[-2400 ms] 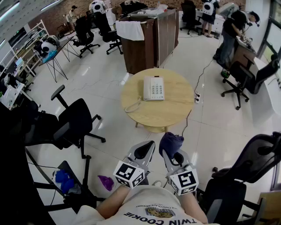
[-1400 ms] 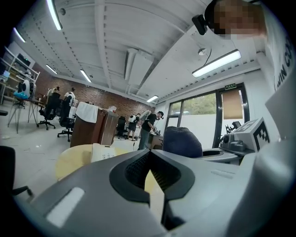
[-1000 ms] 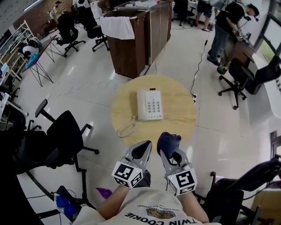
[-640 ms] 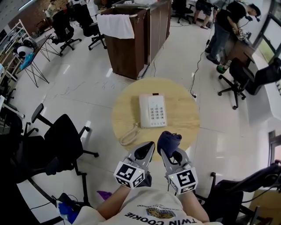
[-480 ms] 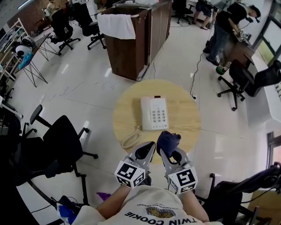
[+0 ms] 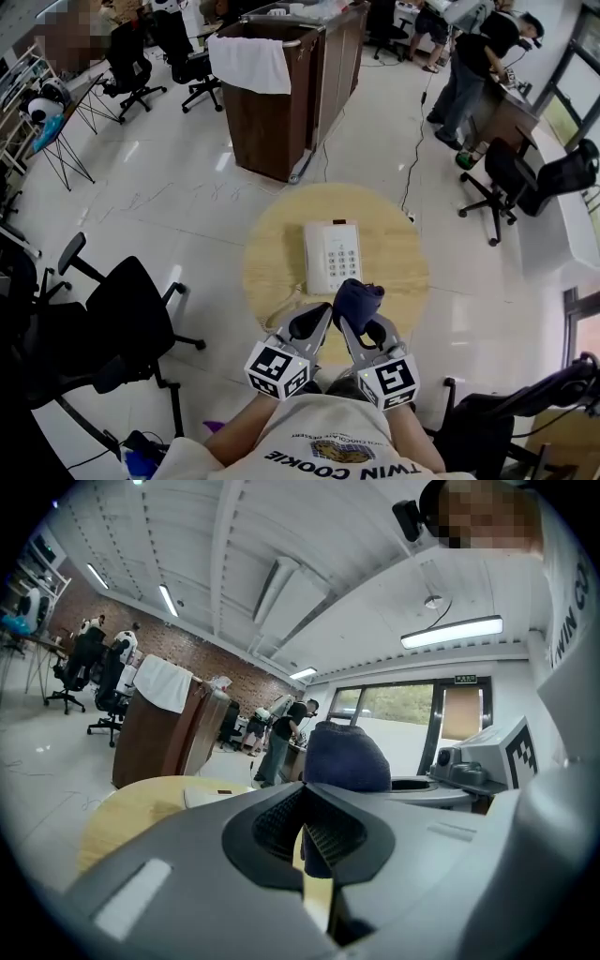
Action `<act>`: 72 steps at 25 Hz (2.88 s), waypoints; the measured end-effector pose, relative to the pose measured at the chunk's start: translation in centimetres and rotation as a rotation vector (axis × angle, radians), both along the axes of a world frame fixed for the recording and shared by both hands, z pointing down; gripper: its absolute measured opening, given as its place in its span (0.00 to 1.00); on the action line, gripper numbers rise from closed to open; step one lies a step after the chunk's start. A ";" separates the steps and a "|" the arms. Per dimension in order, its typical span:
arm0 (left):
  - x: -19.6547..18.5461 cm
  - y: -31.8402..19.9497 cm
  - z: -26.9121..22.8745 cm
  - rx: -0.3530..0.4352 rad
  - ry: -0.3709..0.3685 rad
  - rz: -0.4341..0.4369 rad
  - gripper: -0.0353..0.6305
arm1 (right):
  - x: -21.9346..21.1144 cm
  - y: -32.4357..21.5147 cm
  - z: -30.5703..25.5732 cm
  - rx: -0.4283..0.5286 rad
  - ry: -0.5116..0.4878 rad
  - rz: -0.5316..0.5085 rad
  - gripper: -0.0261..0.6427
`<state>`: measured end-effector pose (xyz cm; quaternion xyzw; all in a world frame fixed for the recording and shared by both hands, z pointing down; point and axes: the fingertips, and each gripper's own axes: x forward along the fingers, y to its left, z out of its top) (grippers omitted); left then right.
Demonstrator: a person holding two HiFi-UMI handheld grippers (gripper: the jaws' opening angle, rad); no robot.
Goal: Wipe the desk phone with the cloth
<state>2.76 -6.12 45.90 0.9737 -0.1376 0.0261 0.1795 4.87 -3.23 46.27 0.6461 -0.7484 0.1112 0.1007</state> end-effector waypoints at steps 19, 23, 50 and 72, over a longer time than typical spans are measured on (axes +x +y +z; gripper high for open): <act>3.1 -3.2 0.6 0.007 -0.031 -0.090 0.04 | 4.3 -4.3 0.1 0.047 0.022 -0.055 0.15; 3.3 -4.4 0.8 -0.002 -0.034 -0.134 0.04 | 5.9 -7.2 1.4 0.030 0.024 -0.090 0.15; 3.4 -5.4 3.5 -0.033 -0.125 -0.246 0.04 | 13.3 -23.2 9.8 -0.127 -0.172 -0.069 0.15; 2.9 -4.3 4.0 -0.036 -0.126 -0.209 0.04 | 11.0 -19.1 13.7 -0.245 -0.238 -0.114 0.15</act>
